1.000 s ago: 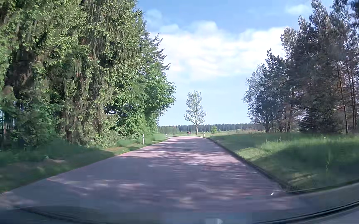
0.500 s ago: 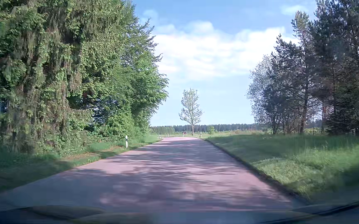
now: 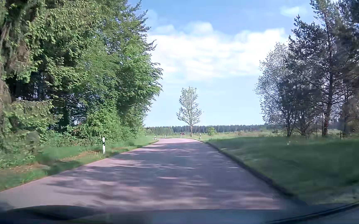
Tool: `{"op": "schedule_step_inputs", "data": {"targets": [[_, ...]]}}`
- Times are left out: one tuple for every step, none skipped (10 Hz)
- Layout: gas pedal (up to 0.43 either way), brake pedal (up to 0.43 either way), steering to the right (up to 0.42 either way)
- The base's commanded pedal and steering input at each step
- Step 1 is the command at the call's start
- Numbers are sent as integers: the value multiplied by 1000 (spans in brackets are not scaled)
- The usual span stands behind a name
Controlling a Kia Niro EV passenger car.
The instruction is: Follow the waypoints while adhering to traffic rules and regulations
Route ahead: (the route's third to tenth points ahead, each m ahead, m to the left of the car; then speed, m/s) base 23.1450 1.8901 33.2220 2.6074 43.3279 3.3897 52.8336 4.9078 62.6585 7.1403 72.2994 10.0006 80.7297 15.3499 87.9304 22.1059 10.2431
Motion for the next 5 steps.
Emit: {"op": "schedule_step_inputs", "data": {"targets": [[197, 0, 0], [197, 0, 0], [197, 0, -2], [197, 0, -3], [189, 0, -3]]}}
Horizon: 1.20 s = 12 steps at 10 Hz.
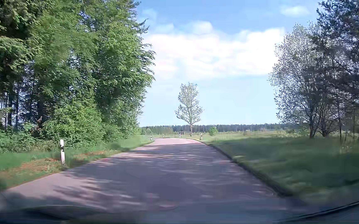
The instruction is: Follow the waypoints while adhering to traffic rules and regulations
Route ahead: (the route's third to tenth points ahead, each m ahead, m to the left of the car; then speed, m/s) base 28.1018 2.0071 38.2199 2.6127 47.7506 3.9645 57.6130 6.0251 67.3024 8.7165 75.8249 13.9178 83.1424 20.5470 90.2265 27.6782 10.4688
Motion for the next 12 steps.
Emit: {"op": "schedule_step_inputs", "data": {"targets": [[177, 0, -3], [177, 0, -3], [177, 0, -4], [177, 0, -5], [150, 0, -9], [150, 0, -12], [150, 0, -14], [157, 0, -14], [157, 0, -14], [169, 0, -14], [169, 0, -14], [169, 0, -14]]}}
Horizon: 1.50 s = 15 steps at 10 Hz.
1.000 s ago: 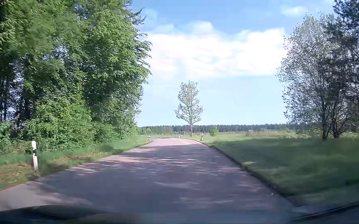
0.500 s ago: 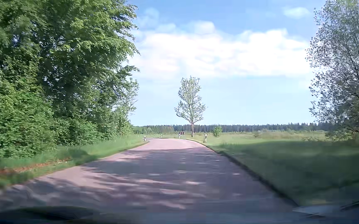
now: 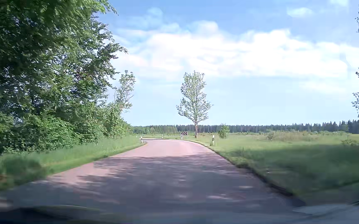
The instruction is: Follow the waypoints while adhering to traffic rules and regulations
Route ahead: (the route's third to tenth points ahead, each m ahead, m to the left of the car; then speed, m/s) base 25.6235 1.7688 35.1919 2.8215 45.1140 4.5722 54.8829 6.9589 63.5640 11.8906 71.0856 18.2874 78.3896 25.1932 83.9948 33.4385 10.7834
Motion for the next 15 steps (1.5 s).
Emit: {"op": "schedule_step_inputs", "data": {"targets": [[169, 0, -14], [169, 0, -14], [169, 0, -14], [169, 0, -13], [169, 0, -13], [169, 0, -13], [169, 0, -13], [169, 0, -13], [169, 0, -13], [157, 0, -15], [130, 0, -16], [98, 0, -17], [98, 0, -20], [98, 0, -23], [98, 0, -23]]}}
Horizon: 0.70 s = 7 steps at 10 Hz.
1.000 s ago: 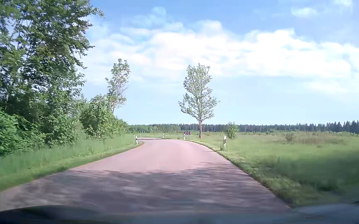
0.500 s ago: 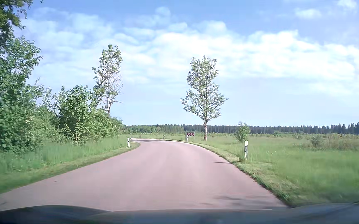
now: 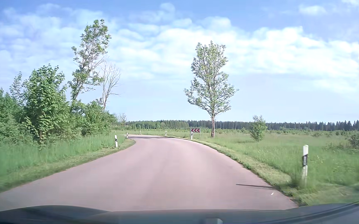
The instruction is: Follow the waypoints while adhering to traffic rules and regulations
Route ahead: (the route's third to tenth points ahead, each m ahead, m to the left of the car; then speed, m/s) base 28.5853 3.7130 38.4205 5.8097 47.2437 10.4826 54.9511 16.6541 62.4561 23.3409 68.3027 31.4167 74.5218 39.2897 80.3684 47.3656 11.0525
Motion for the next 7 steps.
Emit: {"op": "schedule_step_inputs", "data": {"targets": [[110, 0, -23], [110, 0, -22], [118, 0, -21], [130, 0, -21], [130, 0, -22], [130, 0, -24], [130, 0, -26]]}}
